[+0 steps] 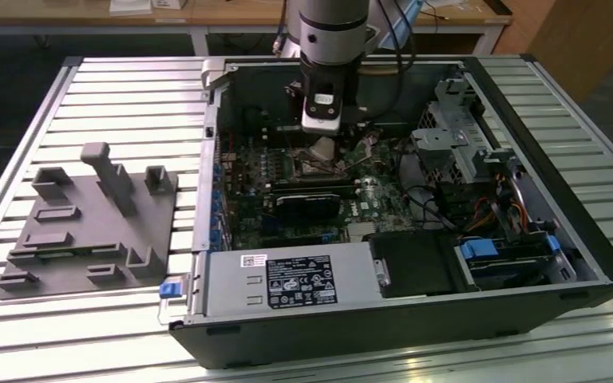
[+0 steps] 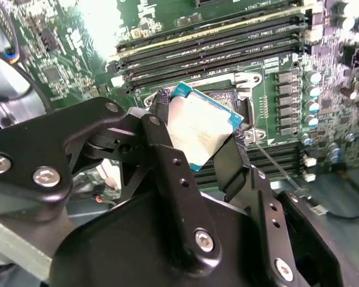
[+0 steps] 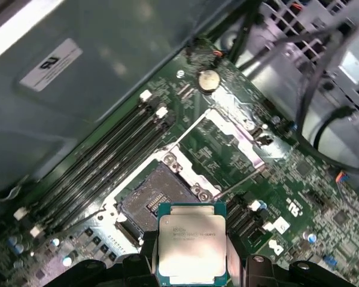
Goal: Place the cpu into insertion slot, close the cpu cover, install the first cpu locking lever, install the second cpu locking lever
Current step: 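Place the cpu into insertion slot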
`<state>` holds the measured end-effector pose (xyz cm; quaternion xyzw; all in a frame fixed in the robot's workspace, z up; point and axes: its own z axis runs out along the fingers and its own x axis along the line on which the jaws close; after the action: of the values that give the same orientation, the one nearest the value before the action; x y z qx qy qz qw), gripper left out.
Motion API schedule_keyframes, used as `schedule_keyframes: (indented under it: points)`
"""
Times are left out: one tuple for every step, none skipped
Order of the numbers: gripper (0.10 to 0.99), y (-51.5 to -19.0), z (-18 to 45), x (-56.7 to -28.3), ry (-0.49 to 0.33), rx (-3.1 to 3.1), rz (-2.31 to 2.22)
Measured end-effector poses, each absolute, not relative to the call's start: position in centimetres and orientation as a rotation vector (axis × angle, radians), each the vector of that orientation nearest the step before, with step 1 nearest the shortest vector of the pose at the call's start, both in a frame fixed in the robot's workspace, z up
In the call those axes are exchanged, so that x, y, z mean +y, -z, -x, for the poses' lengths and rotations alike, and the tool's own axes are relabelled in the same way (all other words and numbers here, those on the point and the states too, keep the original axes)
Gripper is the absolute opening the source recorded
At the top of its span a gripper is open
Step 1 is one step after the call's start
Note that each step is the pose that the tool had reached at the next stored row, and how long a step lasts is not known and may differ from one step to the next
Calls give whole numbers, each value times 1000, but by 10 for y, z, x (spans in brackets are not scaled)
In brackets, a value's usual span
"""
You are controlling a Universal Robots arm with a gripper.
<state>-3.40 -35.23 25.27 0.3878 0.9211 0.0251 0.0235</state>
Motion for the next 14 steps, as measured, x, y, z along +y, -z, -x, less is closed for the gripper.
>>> schedule_keyframes:
  points:
    - [541,-253,34,-352,-77,2840,-1224]
    - [541,-253,34,-352,-76,2830,-1247]
    - [541,-253,34,-352,-75,2820,-1269]
    - [541,-252,34,-352,-74,2809,-1291]
    - [541,-252,34,-352,-73,2798,-1313]
    - [541,-252,34,-352,-72,2788,-1335]
    - [541,-252,34,-352,-71,2777,-1356]
    - [541,-252,34,-352,-70,2766,-1377]
    - [541,-252,34,-352,-69,2755,-1398]
    - [541,-252,34,-352,-68,2743,-1421]
    - [541,-252,34,-352,-67,2733,-1439]
    - [541,-252,34,-352,-65,2720,-1462]
    - [541,-252,34,-352,-64,2709,-1482]
    - [541,-252,34,-352,-63,2697,-1502]
